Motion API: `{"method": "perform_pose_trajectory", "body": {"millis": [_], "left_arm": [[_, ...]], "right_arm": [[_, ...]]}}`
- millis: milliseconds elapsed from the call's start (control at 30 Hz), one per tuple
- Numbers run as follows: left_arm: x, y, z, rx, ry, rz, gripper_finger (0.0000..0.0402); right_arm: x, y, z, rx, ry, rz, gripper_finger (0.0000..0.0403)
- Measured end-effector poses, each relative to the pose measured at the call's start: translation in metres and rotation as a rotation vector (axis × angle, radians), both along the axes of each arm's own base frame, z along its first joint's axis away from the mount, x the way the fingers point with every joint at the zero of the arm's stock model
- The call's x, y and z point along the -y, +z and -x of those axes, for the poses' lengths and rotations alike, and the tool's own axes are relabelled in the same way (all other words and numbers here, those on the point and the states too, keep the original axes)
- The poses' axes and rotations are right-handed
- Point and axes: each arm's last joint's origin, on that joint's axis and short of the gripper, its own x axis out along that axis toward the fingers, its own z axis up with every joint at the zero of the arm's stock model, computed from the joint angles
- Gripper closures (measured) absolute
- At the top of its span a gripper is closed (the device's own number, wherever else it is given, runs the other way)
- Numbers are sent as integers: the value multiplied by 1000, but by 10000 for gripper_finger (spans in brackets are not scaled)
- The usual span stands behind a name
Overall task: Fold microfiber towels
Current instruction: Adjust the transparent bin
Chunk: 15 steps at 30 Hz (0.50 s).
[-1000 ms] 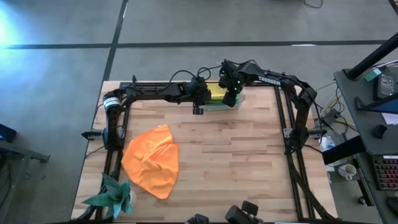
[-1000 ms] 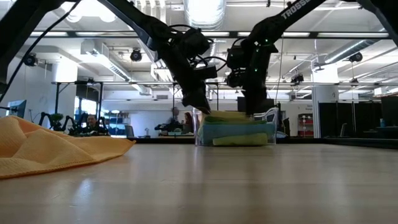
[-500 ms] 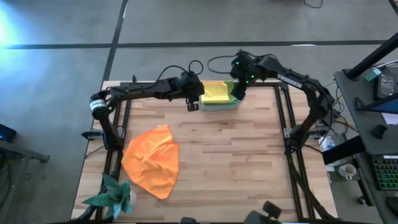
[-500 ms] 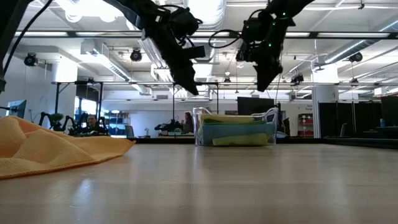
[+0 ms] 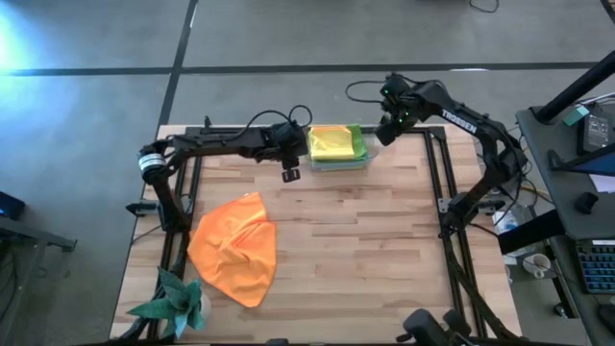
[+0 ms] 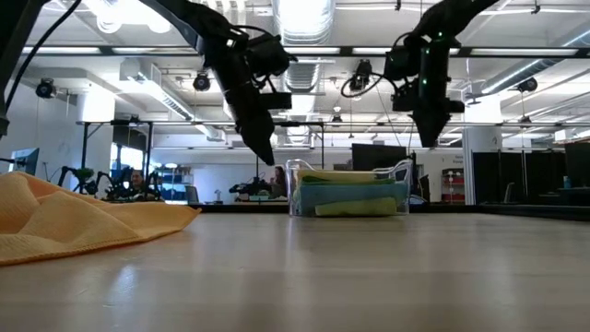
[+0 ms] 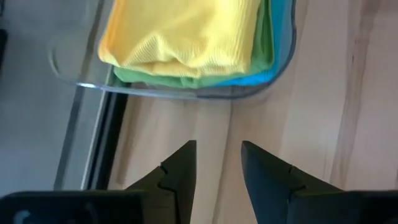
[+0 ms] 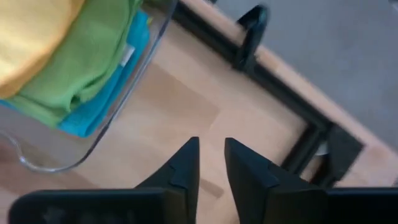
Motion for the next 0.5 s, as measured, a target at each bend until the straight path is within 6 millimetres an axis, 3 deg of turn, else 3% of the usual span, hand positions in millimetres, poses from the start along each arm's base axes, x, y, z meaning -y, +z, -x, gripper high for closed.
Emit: {"method": "perform_pose_trajectory", "body": {"millis": [300,500], "left_arm": [[-8,-11,0,-17,23,5,290],[-10,-11,0,-15,28,4,290]], "right_arm": [[4,-43,-6,21,-8,-115,389],[3,-50,-11,44,-8,-137,394]]}}
